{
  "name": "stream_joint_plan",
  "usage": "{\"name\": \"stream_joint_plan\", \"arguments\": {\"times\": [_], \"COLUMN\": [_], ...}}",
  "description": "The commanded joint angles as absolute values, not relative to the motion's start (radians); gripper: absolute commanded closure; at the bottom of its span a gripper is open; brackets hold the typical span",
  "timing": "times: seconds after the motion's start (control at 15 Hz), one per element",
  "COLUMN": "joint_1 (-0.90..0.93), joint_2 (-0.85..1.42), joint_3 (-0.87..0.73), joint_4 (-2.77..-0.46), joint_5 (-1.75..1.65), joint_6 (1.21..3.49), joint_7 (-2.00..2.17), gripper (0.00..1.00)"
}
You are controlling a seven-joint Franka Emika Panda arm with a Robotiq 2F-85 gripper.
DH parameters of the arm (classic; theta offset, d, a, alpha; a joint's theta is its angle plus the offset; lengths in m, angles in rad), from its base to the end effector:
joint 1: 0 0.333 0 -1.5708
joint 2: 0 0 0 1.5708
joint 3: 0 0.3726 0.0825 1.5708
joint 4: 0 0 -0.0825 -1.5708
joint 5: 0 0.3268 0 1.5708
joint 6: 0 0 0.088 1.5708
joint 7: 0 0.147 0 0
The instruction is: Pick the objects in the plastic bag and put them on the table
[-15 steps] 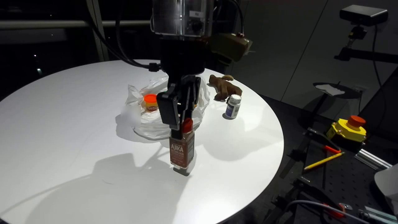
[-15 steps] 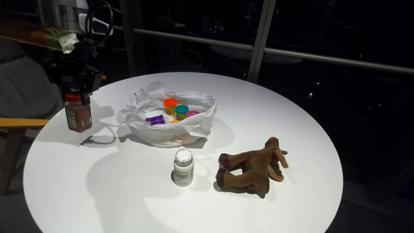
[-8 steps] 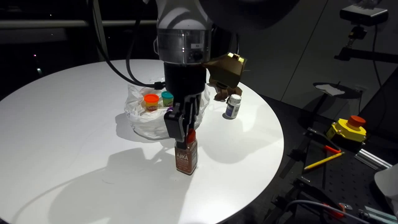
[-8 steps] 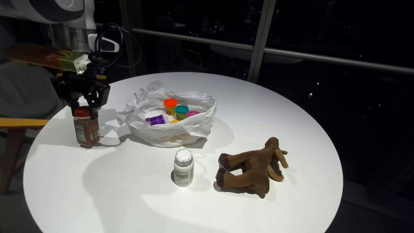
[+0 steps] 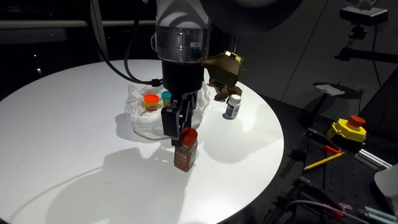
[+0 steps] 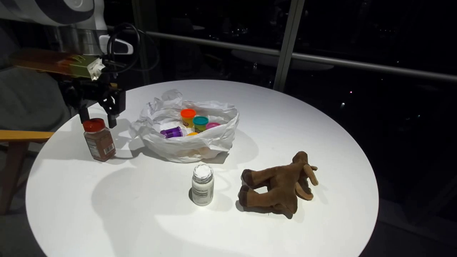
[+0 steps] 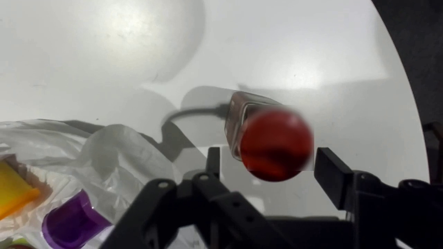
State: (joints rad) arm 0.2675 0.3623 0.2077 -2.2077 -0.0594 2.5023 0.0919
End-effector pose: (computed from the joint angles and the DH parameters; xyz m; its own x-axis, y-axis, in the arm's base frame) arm 0.4762 0.2409 0.2732 0.9105 0.4090 -0.0611 0.4075 -0.9125 -0.0351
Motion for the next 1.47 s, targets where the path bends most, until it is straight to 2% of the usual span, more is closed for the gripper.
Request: {"name": "stream_joint_plan", "arguments": {"times": [0.0,0.47,1.4], "joint_1": [0.271,0.238,0.229], "joint_2": [0.282,0.211,0.245], "joint_3": [0.211,0.182,0.168], "joint_4": [-2.231,-2.205,-2.191], "joint_5": [-0.074,-0.076,-0.093], "joint_6": [2.484,2.494,2.497], "joint_7": [0.064,0.044,0.074], "gripper": [0.01,0.00,0.00]}}
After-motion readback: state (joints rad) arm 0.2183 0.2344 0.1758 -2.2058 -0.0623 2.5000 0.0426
